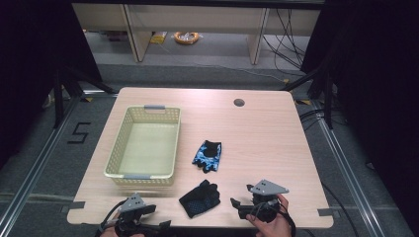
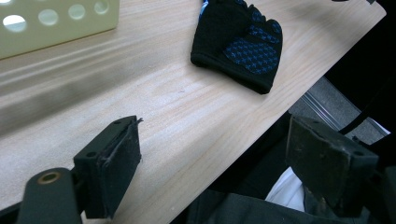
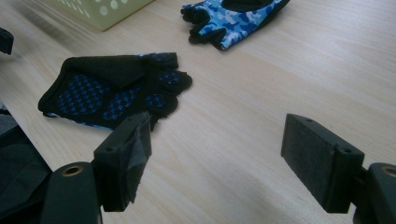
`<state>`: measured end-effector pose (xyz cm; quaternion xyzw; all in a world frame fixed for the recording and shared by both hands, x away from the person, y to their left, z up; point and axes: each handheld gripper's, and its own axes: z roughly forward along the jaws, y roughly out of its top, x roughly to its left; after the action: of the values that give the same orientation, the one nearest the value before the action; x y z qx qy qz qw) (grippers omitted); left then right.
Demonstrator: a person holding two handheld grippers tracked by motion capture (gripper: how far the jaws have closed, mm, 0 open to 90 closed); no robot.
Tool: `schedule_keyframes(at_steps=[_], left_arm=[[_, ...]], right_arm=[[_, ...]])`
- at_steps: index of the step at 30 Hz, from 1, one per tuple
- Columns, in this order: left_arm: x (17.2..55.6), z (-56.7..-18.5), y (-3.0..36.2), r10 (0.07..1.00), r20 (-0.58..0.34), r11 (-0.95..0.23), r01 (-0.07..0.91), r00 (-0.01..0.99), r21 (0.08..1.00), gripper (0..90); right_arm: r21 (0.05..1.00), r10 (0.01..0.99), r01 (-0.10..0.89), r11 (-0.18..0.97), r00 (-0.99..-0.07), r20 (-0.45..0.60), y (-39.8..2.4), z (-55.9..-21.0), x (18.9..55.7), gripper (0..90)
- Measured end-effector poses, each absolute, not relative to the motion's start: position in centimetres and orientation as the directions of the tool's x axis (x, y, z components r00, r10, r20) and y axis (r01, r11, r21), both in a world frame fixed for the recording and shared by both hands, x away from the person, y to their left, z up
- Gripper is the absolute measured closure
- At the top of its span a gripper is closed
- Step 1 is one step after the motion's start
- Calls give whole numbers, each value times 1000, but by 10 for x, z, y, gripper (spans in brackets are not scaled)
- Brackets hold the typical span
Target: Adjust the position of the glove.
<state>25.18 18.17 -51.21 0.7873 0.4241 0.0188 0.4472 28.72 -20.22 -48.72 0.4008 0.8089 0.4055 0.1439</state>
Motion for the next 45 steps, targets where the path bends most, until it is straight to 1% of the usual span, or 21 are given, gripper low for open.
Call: schedule_keyframes(at_steps=[4, 6, 7, 9, 11, 14, 16, 19, 22, 23, 25, 27, 30, 31, 33, 37, 39, 40, 42, 43, 45], left_arm=[[252, -512, 181, 686, -349, -238, 650, 639, 721, 173], [252, -512, 181, 685, -349, -239, 650, 639, 721, 173], [252, -512, 181, 685, -348, -240, 649, 640, 722, 173], [252, -512, 180, 686, -346, -242, 649, 640, 721, 176], [252, -512, 179, 690, -343, -238, 647, 638, 725, 179], [253, -511, 177, 684, -345, -231, 640, 643, 733, 201], [254, -511, 175, 685, -346, -222, 636, 641, 739, 216], [257, -511, 170, 677, -348, -218, 628, 649, 747, 251], [260, -511, 166, 679, -332, -222, 614, 654, 757, 277], [262, -512, 164, 677, -326, -228, 609, 660, 760, 293], [267, -513, 160, 686, -305, -238, 599, 661, 764, 300], [273, -514, 153, 688, -279, -261, 587, 670, 766, 332], [277, -515, 148, 684, -271, -271, 581, 677, 767, 341], [280, -515, 144, 689, -248, -278, 565, 681, 777, 351], [282, -514, 143, 691, -238, -282, 557, 683, 781, 357], [291, -515, 137, 692, -215, -298, 543, 689, 785, 419], [294, -516, 135, 698, -197, -311, 539, 689, 783, 421], [295, -515, 135, 683, -192, -339, 538, 705, 772, 429], [297, -516, 130, 690, -203, -308, 536, 695, 786, 440], [298, -516, 130, 688, -194, -328, 539, 699, 776, 442], [299, -518, 126, 689, -176, -333, 524, 703, 784, 443]], right_arm=[[769, 762, 533, 352, -640, 94, -201, -487, 287, 262], [765, 756, 526, 372, -650, 79, -200, -487, 286, 281], [776, 744, 500, 386, -666, 58, -199, -487, 287, 306], [771, 732, 504, 389, -678, 74, -198, -487, 287, 335], [777, 730, 487, 399, -682, 52, -197, -487, 288, 342], [769, 700, 484, 417, -710, 67, -191, -486, 290, 389], [768, 695, 483, 420, -716, 70, -189, -486, 291, 398], [773, 670, 458, 439, -740, 59, -181, -485, 297, 446], [772, 652, 450, 449, -756, 62, -176, -485, 301, 466], [767, 649, 462, 446, -757, 78, -171, -485, 304, 497], [764, 643, 461, 452, -762, 79, -169, -486, 306, 505], [753, 641, 455, 475, -765, 57, -162, -487, 313, 535], [750, 643, 454, 481, -764, 51, -158, -488, 318, 548], [739, 636, 453, 498, -770, 44, -154, -489, 325, 567], [736, 633, 452, 505, -773, 39, -153, -489, 328, 572], [714, 622, 455, 532, -783, 36, -141, -494, 341, 597], [715, 618, 449, 536, -786, 31, -140, -495, 343, 600], [716, 622, 452, 532, -783, 32, -137, -497, 345, 602], [708, 611, 455, 541, -790, 41, -134, -501, 351, 603], [685, 617, 479, 549, -785, 56, -133, -501, 353, 602], [685, 617, 477, 551, -786, 51, -133, -502, 354, 602]])
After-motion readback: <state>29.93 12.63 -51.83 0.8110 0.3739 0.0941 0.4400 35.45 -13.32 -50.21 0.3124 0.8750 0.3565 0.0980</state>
